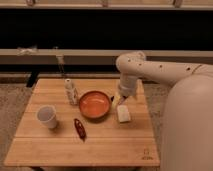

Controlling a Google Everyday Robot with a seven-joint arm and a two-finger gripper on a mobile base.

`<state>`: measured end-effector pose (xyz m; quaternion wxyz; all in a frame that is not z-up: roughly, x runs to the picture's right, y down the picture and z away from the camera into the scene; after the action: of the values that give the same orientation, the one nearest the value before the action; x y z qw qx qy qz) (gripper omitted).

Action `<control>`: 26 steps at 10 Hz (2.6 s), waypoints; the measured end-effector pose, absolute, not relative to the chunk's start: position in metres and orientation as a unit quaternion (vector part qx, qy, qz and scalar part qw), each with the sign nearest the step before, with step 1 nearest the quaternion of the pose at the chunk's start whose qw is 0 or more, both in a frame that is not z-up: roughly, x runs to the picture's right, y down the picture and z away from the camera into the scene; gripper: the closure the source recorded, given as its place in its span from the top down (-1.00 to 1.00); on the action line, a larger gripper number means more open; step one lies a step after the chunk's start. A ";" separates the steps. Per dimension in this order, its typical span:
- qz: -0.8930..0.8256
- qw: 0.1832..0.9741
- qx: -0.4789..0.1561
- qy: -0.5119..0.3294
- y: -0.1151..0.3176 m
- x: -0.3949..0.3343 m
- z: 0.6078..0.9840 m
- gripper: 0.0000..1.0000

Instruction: Place the white sponge in the ceramic bowl

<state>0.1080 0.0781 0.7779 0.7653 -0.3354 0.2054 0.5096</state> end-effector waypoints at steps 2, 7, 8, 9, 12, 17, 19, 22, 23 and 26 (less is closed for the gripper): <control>0.510 0.765 -0.335 0.205 0.078 0.108 0.778 0.60; 0.510 0.765 -0.335 0.206 0.078 0.108 0.778 0.60; 0.510 0.765 -0.335 0.206 0.078 0.109 0.778 0.60; 0.508 0.766 -0.334 0.207 0.079 0.109 0.778 0.60; 0.510 0.768 -0.315 0.225 0.090 0.119 0.803 0.60; 0.516 0.748 -0.306 0.284 0.114 0.144 0.849 0.60; 0.505 0.746 -0.308 0.307 0.123 0.144 0.859 0.60; 0.491 0.744 -0.316 0.325 0.134 0.144 0.863 0.60; 0.484 0.745 -0.320 0.329 0.137 0.142 0.864 0.60; 0.463 0.751 -0.330 0.337 0.146 0.131 0.870 0.60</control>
<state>0.1309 0.1464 0.8698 0.7506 -0.3305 0.3368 0.4626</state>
